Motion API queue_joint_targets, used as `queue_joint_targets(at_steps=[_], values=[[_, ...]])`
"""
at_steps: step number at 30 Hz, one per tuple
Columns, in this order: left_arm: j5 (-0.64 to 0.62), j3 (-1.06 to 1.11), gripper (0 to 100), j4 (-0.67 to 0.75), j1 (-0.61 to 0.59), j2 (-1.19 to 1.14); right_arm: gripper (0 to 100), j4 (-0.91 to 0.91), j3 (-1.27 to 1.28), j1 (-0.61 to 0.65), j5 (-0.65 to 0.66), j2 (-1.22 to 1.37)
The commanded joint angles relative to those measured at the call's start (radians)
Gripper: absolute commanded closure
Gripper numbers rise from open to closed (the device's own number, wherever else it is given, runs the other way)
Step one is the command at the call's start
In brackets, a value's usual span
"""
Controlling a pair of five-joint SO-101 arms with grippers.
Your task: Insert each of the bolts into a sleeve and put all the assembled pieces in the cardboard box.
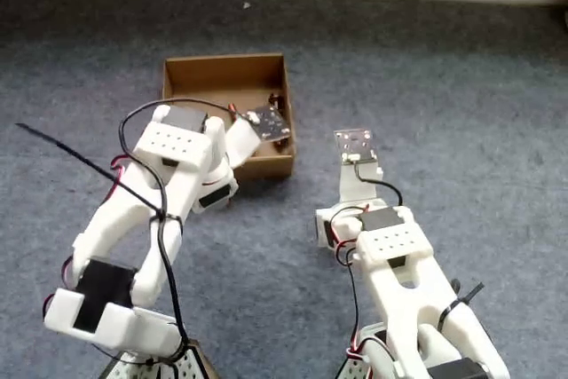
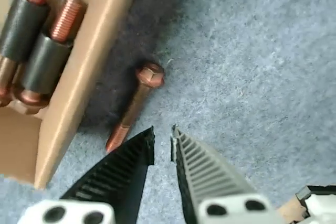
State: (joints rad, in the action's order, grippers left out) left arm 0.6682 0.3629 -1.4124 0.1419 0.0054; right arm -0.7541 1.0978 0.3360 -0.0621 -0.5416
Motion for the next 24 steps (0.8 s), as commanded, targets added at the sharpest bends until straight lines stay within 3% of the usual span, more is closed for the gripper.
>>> queue_joint_targets(at_steps=[1,17,24], values=[[0.046,-0.077,84,0.015,0.008,-0.087,99.3,0.015,-0.015,-0.012,0.0,-0.021],[0.049,-0.334,81,0.017,-0.035,-0.426,99.3,0.015,-0.015,-0.012,0.0,-0.021],[0.046,-0.421,81,0.008,-0.082,-0.458,99.3,0.015,-0.015,-0.012,0.0,-0.021]])
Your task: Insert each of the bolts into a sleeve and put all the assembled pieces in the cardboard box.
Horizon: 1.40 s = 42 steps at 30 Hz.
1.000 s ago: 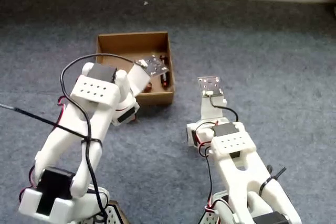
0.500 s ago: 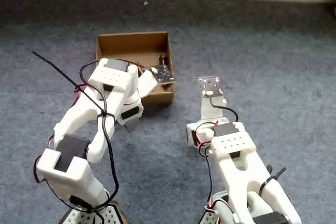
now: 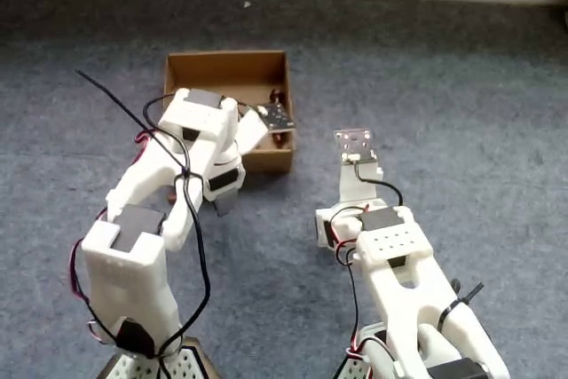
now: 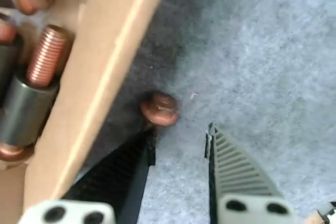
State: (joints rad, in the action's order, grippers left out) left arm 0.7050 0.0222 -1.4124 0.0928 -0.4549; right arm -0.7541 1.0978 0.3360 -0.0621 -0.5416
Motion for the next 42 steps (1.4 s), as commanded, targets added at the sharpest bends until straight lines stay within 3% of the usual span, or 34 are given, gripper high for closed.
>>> queue_joint_targets(at_steps=[1,22,32,42], values=[[0.009,-0.081,81,0.008,-0.036,0.008,99.3,0.015,-0.015,-0.012,0.0,-0.021],[0.006,-0.001,81,0.075,-0.044,0.03,99.3,0.015,-0.015,-0.01,0.0,-0.021],[0.006,0.093,100,0.129,-0.021,0.041,99.3,0.015,-0.015,-0.01,0.0,-0.021],[-0.118,0.13,99,0.023,0.076,0.252,99.3,0.015,-0.015,-0.01,0.0,-0.021]])
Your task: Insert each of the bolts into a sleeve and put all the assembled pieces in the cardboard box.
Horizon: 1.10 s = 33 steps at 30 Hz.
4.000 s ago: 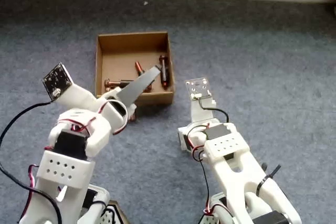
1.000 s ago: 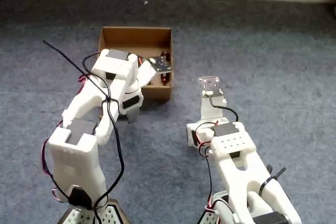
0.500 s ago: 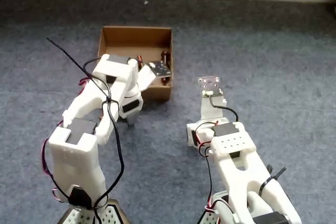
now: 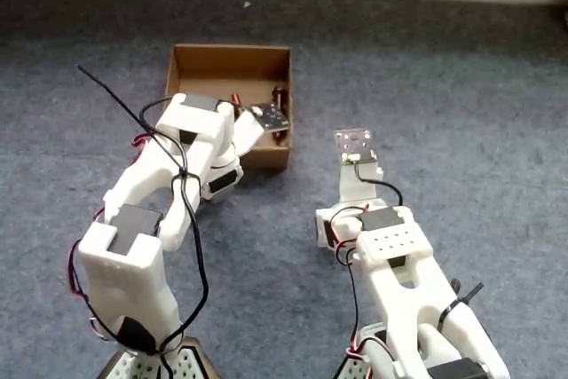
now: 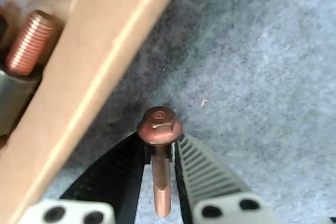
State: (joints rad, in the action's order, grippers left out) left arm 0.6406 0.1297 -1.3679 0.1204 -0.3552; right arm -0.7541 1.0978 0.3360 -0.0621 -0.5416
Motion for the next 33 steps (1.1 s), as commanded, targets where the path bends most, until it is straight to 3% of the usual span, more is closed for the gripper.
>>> queue_joint_targets(at_steps=[1,12,19,24,29,33], values=[[-0.063,0.039,99,-0.021,0.058,0.189,99.3,0.015,-0.015,-0.01,0.0,-0.021],[-0.239,0.225,99,-0.003,0.076,0.541,99.3,0.015,-0.013,-0.01,0.0,-0.03],[-0.288,0.358,99,0.11,0.081,0.739,99.3,0.015,-0.016,0.004,-0.008,-0.031],[-0.574,0.463,99,0.152,0.097,0.888,99.3,0.012,-0.016,0.041,-0.008,-0.031],[-0.704,0.625,99,0.344,0.097,1.017,99.3,0.01,-0.01,0.051,-0.012,-0.071],[-0.724,0.812,99,0.565,0.091,1.124,99.3,0.008,0.002,0.061,-0.158,-0.239]])
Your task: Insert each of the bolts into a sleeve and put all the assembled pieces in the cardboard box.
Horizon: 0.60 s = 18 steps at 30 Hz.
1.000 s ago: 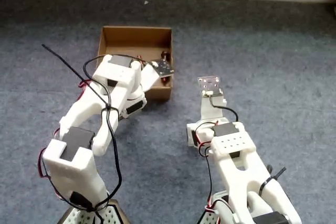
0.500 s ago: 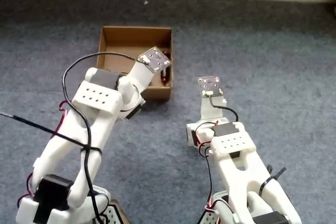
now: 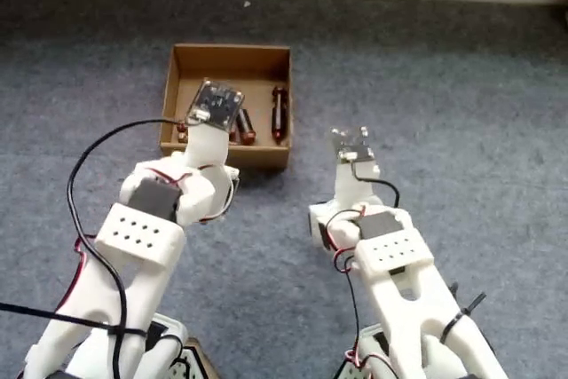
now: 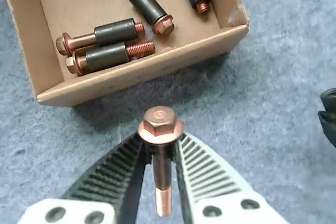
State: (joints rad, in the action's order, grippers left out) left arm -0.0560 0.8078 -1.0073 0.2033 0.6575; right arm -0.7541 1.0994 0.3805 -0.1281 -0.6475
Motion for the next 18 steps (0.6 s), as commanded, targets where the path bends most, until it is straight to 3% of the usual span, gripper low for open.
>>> queue_joint_targets(at_steps=[1,9,18], values=[[-0.029,0.176,99,0.256,0.007,0.14,99.3,0.01,0.027,0.024,-0.12,-0.18],[-0.041,0.36,99,0.437,0.008,0.392,99.3,0.166,0.288,0.099,-0.14,-0.499],[-0.307,0.55,99,0.563,0.015,0.754,99.3,0.291,0.473,0.114,-0.137,-0.773]])
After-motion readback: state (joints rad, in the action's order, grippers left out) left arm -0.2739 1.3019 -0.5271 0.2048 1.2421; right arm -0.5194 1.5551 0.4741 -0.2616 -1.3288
